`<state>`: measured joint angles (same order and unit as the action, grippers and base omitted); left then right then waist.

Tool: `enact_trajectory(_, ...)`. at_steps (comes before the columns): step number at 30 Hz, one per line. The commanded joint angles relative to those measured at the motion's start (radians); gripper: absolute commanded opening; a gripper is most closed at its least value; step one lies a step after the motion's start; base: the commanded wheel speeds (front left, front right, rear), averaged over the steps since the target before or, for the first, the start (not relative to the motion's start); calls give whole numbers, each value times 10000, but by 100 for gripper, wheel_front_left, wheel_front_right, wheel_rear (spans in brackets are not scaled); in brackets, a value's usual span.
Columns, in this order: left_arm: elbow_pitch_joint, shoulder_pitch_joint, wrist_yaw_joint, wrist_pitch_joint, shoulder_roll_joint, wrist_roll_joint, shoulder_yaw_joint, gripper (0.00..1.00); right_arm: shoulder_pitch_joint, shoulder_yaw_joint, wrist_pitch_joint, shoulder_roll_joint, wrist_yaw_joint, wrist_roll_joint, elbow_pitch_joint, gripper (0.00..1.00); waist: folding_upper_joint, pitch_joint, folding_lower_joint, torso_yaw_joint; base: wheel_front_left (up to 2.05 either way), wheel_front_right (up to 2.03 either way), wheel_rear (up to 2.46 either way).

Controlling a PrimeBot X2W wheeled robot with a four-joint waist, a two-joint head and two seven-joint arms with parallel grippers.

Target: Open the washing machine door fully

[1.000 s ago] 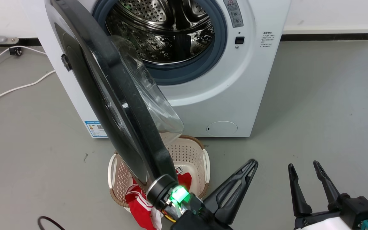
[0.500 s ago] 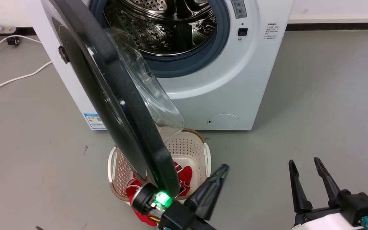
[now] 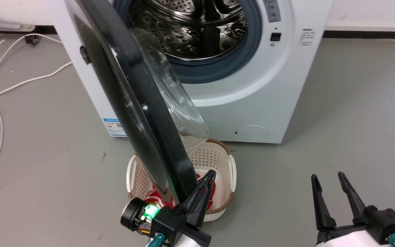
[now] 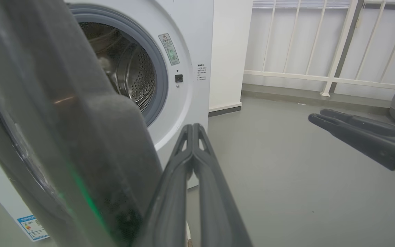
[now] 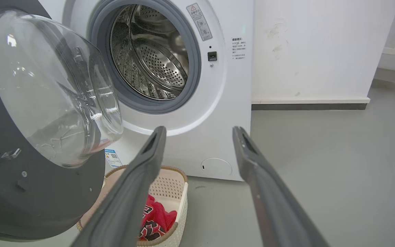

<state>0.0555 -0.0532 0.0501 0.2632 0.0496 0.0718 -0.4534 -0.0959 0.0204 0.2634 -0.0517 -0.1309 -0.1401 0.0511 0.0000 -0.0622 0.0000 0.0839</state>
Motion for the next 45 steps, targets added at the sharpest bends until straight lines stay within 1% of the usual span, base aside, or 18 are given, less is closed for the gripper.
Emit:
enact_trajectory(1, 67, 72, -57, 24, 43, -40, 250, 0, -17, 49, 18, 25, 3, 14, 28, 100, 0, 24, 0, 177, 0, 0, 0)
enact_trajectory(9, -205, 428, -244, 1, 138, -91, 1104, 0, -34, 83, 18, 24, 3, 44, 58, 100, 0, 82, 0, 638, 0, 0, 0)
enact_trajectory(11, -328, 586, -328, -9, 78, -69, 1306, 0, -52, 127, 18, 24, 3, 9, 77, 100, 0, 91, 0, 710, 0, 0, 0)
enact_trajectory(16, -790, 994, -551, -7, 135, -52, 1944, 0, -124, 94, 18, 24, 3, -94, 101, 100, 0, 102, 0, 878, 0, 0, 0)
enact_trajectory(25, -1174, 1504, -659, -10, 228, 10, 2949, 0, -135, 39, 18, 22, 3, -28, 156, 100, 0, -35, 0, 1191, 0, 0, 0)
enact_trajectory(30, -1196, 1755, -787, 2, 376, 119, 3850, 0, -57, 44, 18, 24, 3, 0, 161, 100, 0, -136, 0, 1324, 0, 0, 0)
enact_trajectory(36, -1013, 1667, -807, 2, 615, 319, 5199, 0, 38, 82, 18, 24, 3, 93, 187, 100, 0, -268, 0, 1374, 0, 0, 0)
enact_trajectory(45, -340, 1221, -658, 2, 621, 537, 7021, 0, 247, 66, 18, 22, 3, 209, 108, 100, 0, -726, 0, 1284, 0, 0, 0)
